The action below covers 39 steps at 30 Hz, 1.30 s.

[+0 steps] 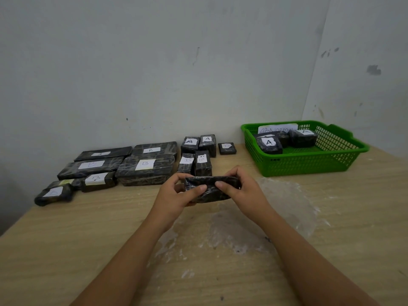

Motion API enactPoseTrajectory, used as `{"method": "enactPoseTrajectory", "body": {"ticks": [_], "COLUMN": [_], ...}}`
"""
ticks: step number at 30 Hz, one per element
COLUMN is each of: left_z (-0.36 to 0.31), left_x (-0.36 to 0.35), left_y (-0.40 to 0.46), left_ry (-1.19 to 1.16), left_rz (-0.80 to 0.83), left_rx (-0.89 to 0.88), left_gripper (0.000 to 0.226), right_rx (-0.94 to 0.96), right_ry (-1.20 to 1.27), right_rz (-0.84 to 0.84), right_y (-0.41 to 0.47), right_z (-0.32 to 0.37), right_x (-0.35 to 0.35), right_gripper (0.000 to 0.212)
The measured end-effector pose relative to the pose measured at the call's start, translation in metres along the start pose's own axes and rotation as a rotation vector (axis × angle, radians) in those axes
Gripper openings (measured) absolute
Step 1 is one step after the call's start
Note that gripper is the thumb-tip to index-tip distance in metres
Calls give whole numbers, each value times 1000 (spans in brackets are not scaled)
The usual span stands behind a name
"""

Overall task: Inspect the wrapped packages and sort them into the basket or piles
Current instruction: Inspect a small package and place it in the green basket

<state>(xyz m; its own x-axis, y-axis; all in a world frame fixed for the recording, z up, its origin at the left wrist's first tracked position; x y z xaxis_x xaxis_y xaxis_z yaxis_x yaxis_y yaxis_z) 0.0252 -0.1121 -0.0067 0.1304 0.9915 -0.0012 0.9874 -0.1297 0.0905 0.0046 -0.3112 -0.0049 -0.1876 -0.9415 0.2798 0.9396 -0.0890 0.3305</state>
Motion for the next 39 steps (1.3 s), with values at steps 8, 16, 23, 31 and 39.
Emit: {"method": "enactPoseTrajectory", "body": {"ticks": [8,16,23,31,39], "left_z": [4,1,2,4,3], "left_x": [0,-5,-2,-3,-5], "left_y": [1,-2,0,1,-1], "left_ry": [42,-31,-25,-2,-8], "left_rz": [12,9,2,-15,33], "left_rx": [-13,37,13,-11,24], "left_gripper": [37,42,17,17,28], "right_rx": [-56,-56,-27,-17,-54], "right_ry": [54,14,-13,-57,-80], "right_rz": [11,6,-24,-48,-24], "right_y": [-2,-1,-4,-5,-5], "right_z": [-2,-2,6,6,2], "right_x": [-5,-1,-3,-5,-6], "right_gripper": [30,31,29,23,37]}}
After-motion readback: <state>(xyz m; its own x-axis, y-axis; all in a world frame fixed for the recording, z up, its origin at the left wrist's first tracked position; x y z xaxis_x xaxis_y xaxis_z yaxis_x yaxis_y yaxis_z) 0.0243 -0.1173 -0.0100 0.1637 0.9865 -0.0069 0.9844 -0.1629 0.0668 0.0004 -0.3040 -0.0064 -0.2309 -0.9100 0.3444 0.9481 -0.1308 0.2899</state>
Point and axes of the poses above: each hand's wrist, its own y-axis towards the middle knuckle, its own x-axis out of the back of the hand, z = x × y, the point moved 6 cm from there along y, towards the middle knuckle, and after that the axes turned 2 degrees about -y, right-handed, at the moved point
